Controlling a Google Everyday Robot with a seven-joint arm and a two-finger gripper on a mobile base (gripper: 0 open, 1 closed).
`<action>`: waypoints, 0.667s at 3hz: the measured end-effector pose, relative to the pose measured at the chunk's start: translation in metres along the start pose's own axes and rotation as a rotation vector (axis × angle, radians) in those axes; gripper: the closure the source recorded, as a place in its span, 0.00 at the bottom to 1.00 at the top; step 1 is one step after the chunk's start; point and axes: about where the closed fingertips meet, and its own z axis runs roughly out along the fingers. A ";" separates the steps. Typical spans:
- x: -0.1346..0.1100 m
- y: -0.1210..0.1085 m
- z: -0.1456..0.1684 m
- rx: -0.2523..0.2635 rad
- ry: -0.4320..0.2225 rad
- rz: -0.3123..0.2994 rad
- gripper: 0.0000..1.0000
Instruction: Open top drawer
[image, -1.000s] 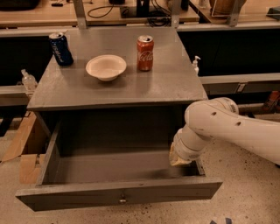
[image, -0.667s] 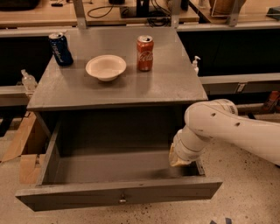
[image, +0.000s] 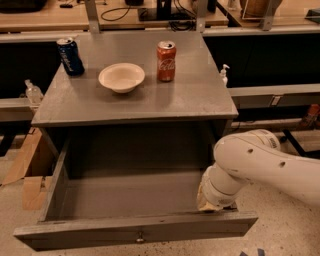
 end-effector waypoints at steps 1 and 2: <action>0.000 0.000 0.000 0.000 0.000 0.000 1.00; 0.000 0.000 -0.001 0.001 0.002 -0.001 0.74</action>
Offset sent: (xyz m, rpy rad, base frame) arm 0.0002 0.0000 0.0000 0.0000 0.0000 0.0000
